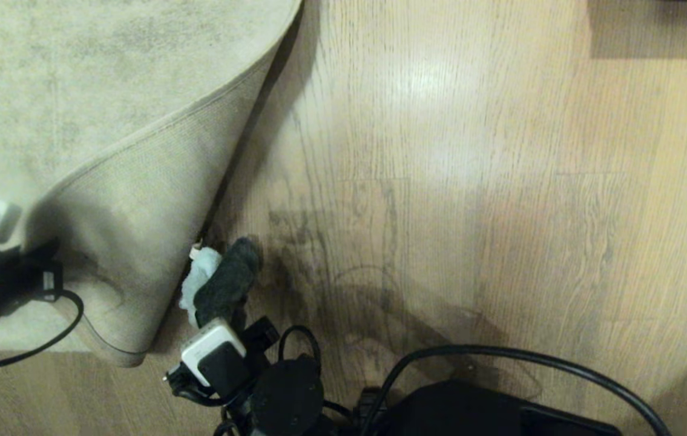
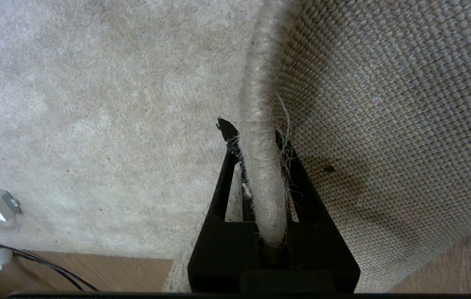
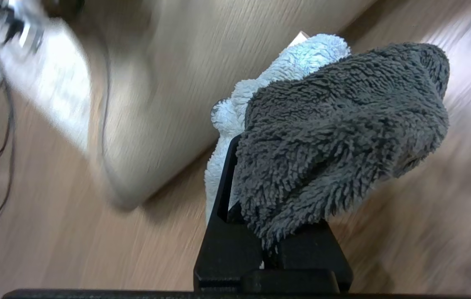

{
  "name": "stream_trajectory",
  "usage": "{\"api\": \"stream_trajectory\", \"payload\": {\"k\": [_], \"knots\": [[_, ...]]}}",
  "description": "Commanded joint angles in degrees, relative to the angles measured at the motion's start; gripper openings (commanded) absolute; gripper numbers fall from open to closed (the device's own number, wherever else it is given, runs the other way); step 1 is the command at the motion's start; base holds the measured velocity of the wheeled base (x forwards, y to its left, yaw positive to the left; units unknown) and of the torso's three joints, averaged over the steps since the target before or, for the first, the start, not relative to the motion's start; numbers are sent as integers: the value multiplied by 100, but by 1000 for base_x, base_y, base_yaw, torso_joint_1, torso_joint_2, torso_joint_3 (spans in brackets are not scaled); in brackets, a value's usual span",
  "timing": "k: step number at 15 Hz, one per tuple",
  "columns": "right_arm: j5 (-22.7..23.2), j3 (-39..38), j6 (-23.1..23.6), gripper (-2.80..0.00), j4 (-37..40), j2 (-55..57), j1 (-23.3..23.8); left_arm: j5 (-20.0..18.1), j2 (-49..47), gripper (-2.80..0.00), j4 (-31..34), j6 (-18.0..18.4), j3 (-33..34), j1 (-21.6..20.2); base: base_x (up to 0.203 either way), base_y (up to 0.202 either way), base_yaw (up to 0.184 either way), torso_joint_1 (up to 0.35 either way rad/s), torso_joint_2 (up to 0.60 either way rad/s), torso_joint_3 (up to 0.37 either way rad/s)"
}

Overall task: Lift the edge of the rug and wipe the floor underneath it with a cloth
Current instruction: Wipe the floor under the carpet with a rag

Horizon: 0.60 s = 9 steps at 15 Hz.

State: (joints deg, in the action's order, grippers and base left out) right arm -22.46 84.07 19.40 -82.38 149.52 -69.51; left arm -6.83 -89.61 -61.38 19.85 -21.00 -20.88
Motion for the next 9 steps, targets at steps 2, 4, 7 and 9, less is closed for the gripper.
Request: {"api": "stream_trajectory", "payload": {"k": [2,4,7,9], "knots": [[4,104,-224,-280,-24,542,-79,-3,-4,-280,-32,10,34,4,0,0,0,0,0,0],[9,410,-332,-280,44,783,-65,-3,13,-280,-32,10,26,2,0,0,0,0,0,0],[13,989,-585,-280,291,1219,39,-3,-4,-280,-32,19,26,-4,0,0,0,0,0,0],[20,1412,-641,-280,488,1437,286,-3,-4,-280,-32,28,35,5,0,0,0,0,0,0]]}}
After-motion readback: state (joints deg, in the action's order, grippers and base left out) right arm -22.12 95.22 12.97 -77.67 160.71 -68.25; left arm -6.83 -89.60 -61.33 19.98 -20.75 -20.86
